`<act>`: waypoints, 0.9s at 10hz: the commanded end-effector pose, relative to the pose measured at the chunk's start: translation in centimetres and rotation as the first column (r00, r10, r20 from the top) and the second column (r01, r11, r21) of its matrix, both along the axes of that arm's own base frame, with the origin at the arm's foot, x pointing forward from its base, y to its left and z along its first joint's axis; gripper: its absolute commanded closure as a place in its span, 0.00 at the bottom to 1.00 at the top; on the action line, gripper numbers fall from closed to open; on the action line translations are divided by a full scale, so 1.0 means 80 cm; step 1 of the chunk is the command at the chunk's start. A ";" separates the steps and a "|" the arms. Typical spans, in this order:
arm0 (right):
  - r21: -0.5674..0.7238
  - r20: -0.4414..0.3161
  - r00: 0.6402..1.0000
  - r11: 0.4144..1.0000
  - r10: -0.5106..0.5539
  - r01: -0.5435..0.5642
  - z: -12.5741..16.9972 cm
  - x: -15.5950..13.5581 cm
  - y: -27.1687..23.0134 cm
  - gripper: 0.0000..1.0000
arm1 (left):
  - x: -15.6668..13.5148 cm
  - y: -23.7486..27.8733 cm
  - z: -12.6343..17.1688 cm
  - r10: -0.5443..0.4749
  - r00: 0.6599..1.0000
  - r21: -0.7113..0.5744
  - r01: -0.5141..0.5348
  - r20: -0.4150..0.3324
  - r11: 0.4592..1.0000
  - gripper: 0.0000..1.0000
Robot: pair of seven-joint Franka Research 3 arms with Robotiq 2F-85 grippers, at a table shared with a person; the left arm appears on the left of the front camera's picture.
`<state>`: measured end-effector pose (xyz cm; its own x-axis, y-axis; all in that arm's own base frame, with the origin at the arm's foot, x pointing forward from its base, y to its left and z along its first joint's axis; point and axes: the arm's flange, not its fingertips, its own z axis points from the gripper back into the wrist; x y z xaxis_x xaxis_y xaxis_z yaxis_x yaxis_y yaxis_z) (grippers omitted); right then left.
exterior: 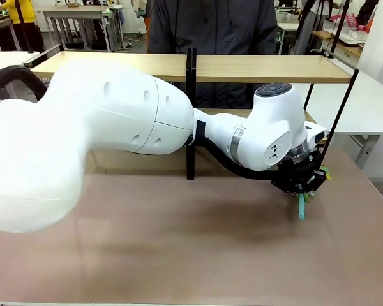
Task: Clean the shelves.
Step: Clean another randomly selected level of the Shelf with the Duster.
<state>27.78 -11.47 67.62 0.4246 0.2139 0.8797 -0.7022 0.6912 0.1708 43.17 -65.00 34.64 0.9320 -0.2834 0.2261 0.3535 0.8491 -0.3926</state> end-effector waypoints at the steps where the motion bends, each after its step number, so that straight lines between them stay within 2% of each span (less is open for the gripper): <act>1: 0.000 -0.001 1.000 1.000 0.004 -0.004 0.002 -0.001 0.001 0.00 | 0.014 -0.006 0.008 -0.058 0.998 -0.069 0.058 -0.003 0.996 0.87; 4: 0.000 -0.001 1.000 1.000 0.004 -0.004 0.002 -0.001 0.001 0.00 | 0.010 0.009 0.011 -0.084 0.996 -0.157 0.086 0.021 0.984 0.87; 6: 0.000 -0.001 1.000 1.000 0.004 -0.004 0.002 -0.001 0.001 0.00 | 0.003 0.027 0.019 -0.080 0.996 -0.172 0.086 0.041 0.981 0.87; 9: 0.000 -0.001 1.000 1.000 0.004 -0.004 0.002 -0.001 0.001 0.00 | -0.034 0.078 0.028 -0.104 0.991 -0.146 0.116 0.090 0.982 0.87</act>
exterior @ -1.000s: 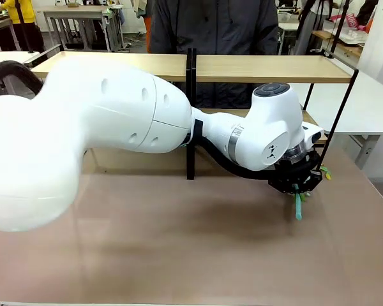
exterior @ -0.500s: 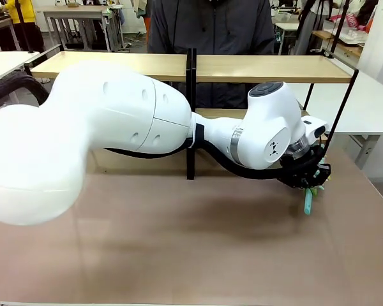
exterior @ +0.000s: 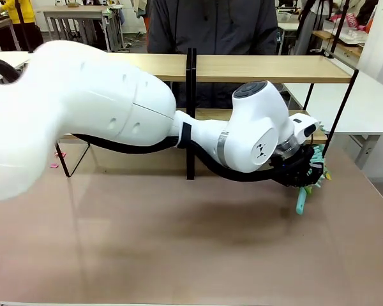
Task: Clean the shelves.
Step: Clean another randomly selected level of the Shelf with the Duster.
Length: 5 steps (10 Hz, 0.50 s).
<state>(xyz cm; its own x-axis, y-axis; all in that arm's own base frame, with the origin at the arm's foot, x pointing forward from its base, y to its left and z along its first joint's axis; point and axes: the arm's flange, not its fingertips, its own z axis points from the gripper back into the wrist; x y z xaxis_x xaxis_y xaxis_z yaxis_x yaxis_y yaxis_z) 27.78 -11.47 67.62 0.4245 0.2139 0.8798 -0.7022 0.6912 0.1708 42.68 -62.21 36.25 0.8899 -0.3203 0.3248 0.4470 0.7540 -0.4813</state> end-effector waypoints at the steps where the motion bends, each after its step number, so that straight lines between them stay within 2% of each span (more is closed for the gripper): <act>1: 0.000 -0.001 1.000 1.000 0.004 -0.004 0.002 -0.001 0.001 0.00 | -0.043 0.063 0.007 -0.021 0.999 0.010 0.021 0.026 1.000 0.87; 5: 0.000 -0.001 1.000 1.000 0.004 -0.004 0.002 -0.001 0.001 0.00 | -0.116 0.143 0.002 -0.070 0.997 0.052 0.069 0.028 0.996 0.87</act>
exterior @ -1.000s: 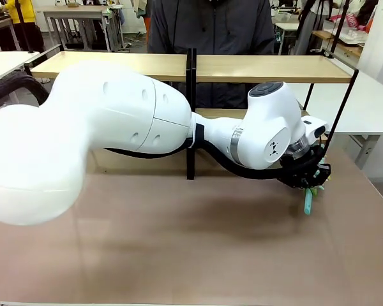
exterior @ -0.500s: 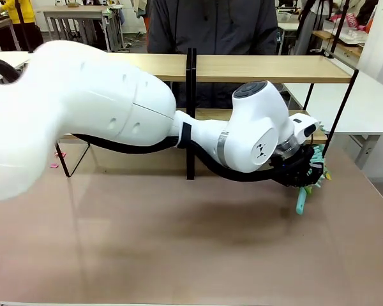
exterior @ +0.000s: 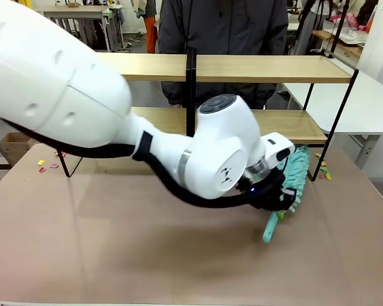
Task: Clean the shelves.
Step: Clean another randomly selected level of the Shelf with the Duster.
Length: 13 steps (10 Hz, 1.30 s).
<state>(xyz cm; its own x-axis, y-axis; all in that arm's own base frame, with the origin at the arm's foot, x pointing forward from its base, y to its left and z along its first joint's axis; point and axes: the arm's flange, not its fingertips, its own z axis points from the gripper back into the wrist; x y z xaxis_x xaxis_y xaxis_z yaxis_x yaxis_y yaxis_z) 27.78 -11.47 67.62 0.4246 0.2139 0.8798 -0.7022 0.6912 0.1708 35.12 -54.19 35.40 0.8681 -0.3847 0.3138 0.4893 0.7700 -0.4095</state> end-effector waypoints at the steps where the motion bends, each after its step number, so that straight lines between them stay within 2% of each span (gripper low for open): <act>1: 0.000 -0.001 1.000 1.000 0.004 -0.004 0.002 -0.001 0.001 0.00 | -0.040 0.070 0.013 -0.038 0.999 -0.011 0.038 0.000 0.999 0.87; 3: 0.000 -0.001 1.000 1.000 0.004 -0.004 0.002 -0.001 0.001 0.00 | -0.086 0.149 0.024 -0.030 1.000 0.004 0.030 -0.008 1.000 0.87; 4: 0.000 -0.001 1.000 1.000 0.004 -0.004 0.002 -0.001 0.001 0.00 | -0.110 0.192 0.035 -0.011 0.999 0.036 0.010 0.037 0.999 0.87; 5: 0.000 -0.001 1.000 1.000 0.004 -0.004 0.002 -0.001 0.001 0.00 | -0.135 0.235 0.045 -0.090 0.996 0.041 0.089 0.028 0.995 0.87; 7: 0.000 -0.001 1.000 1.000 0.004 -0.004 0.002 -0.001 0.001 0.00 | -0.178 0.318 0.072 -0.173 0.981 -0.007 0.174 0.083 0.985 0.87; 9: 0.000 -0.001 1.000 1.000 0.004 -0.004 0.002 -0.001 0.001 0.00 | -0.201 0.385 0.096 -0.143 0.982 -0.020 0.147 0.124 0.989 0.87; 11: 0.000 -0.001 1.000 1.000 0.004 -0.004 0.002 -0.001 0.001 0.00 | -0.213 0.460 0.122 -0.077 0.970 0.024 0.074 0.232 0.997 0.87; 12: 0.000 -0.001 1.000 1.000 0.004 -0.004 0.002 -0.001 0.001 0.00 | -0.216 0.486 0.133 -0.034 0.967 0.044 0.023 0.251 0.999 0.87; 13: 0.000 -0.001 1.000 1.000 0.004 -0.004 0.002 -0.001 0.001 0.00 | -0.221 0.504 0.140 -0.029 0.959 0.126 -0.007 0.282 0.992 0.87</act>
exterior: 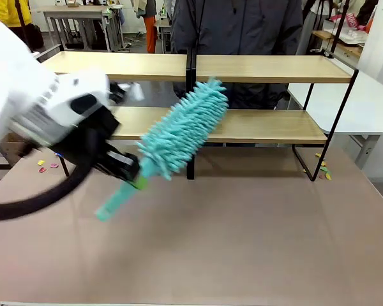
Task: Clean the shelves.
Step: Clean another randomly selected level of the Shelf with the Duster.
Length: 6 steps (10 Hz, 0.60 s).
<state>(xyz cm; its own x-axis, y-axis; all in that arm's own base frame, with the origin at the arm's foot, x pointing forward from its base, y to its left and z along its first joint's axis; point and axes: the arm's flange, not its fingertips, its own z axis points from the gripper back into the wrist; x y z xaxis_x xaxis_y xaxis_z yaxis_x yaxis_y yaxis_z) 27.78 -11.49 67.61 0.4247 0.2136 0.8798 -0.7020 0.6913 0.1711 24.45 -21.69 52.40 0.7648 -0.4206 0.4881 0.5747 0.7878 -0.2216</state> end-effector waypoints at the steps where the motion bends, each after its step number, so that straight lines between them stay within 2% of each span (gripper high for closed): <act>1: 0.000 -0.001 1.000 1.000 0.004 -0.004 0.002 -0.001 0.001 0.00 | -0.083 0.107 -0.068 0.000 0.999 0.006 0.000 0.034 1.000 0.87; 2: 0.000 -0.001 1.000 1.000 0.004 -0.004 0.002 -0.001 0.001 0.00 | 0.000 0.000 0.000 0.000 1.000 0.000 0.000 0.000 1.000 0.87; 6: 0.000 -0.001 1.000 1.000 0.004 -0.004 0.002 -0.001 0.001 0.00 | 0.000 0.000 0.000 0.000 1.000 0.000 0.000 0.000 1.000 0.87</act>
<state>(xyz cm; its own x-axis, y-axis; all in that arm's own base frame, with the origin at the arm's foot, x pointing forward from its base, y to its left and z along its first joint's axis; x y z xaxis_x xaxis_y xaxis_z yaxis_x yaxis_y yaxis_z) 27.78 -11.48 67.62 0.4246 0.2137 0.8798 -0.7020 0.6913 0.1710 24.15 -21.66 51.88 0.7712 -0.4316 0.4679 0.5727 0.7914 -0.2138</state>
